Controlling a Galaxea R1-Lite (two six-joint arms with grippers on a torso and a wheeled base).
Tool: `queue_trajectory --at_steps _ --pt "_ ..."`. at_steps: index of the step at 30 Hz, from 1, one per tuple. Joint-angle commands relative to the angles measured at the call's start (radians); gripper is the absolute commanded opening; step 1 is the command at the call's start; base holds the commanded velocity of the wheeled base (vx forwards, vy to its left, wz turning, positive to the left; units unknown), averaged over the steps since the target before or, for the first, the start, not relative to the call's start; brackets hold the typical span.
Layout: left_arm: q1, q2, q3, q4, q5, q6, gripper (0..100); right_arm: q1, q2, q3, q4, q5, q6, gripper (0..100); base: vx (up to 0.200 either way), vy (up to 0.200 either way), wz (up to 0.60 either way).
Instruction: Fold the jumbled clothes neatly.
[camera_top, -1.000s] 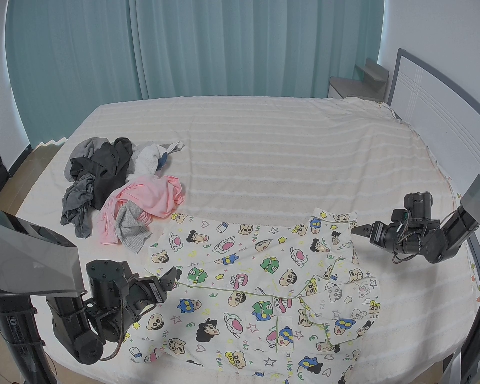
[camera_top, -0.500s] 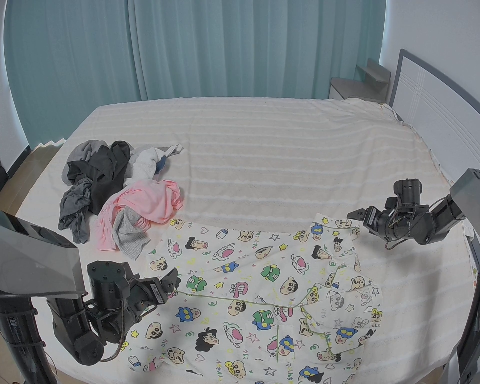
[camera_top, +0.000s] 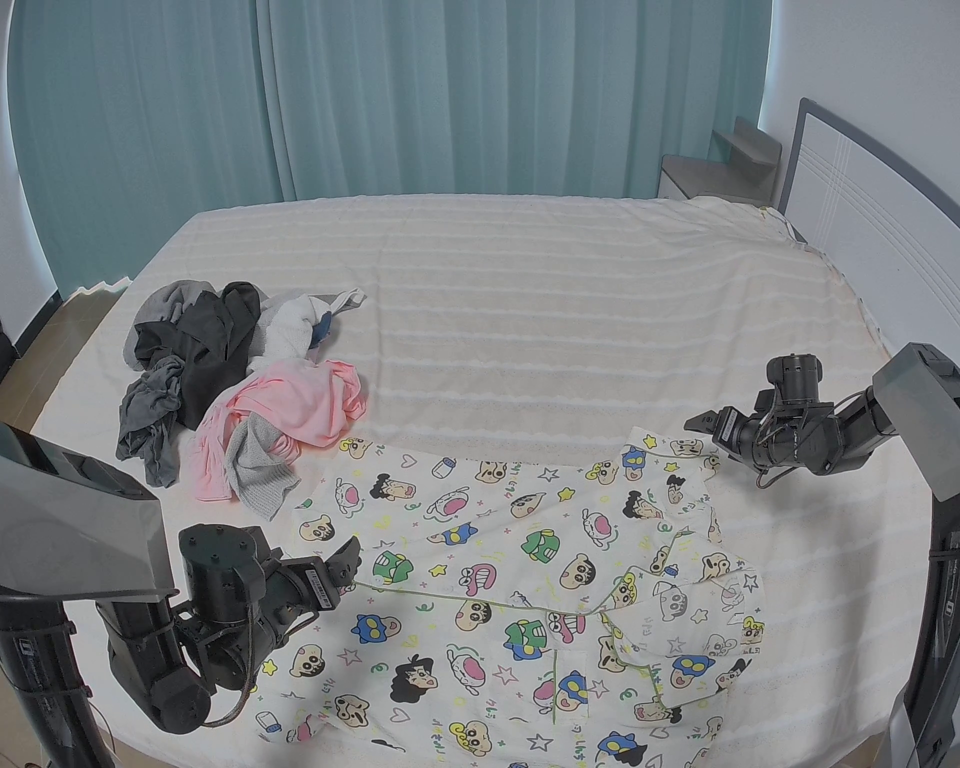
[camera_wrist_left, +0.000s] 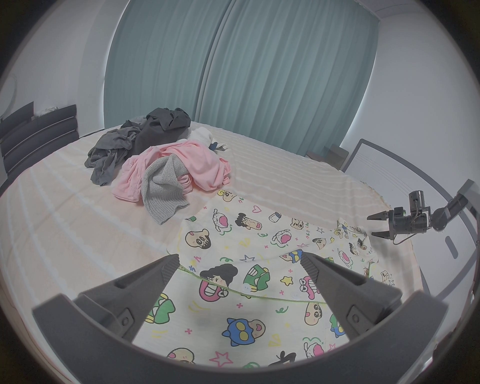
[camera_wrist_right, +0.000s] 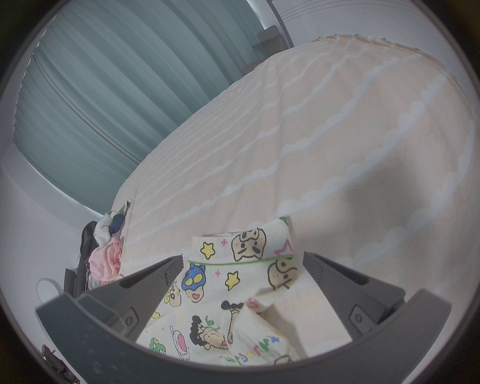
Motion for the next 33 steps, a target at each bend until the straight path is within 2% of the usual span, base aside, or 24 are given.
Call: queue_trajectory --at_steps 1,8,24,25,33 --pt "-0.006 -0.007 -0.001 -0.018 0.008 -0.006 100 0.003 0.067 -0.116 0.060 -0.006 0.004 100 0.000 0.000 0.00" --pt "-0.006 -0.028 0.003 -0.018 0.008 -0.007 100 -0.002 0.131 -0.219 0.114 -0.056 0.004 100 0.000 0.000 0.00" --pt "-0.023 -0.045 0.014 -0.018 0.008 -0.019 100 -0.013 0.197 -0.294 0.134 -0.058 0.005 100 0.000 0.000 0.00" --pt "-0.023 -0.045 0.014 -0.018 0.008 -0.019 100 -0.011 0.199 -0.295 0.134 -0.058 0.005 0 0.000 0.000 0.00" --pt "-0.023 -0.044 0.014 -0.018 0.008 -0.021 100 0.007 0.200 -0.309 0.128 -0.056 0.004 0 0.000 0.000 0.00"
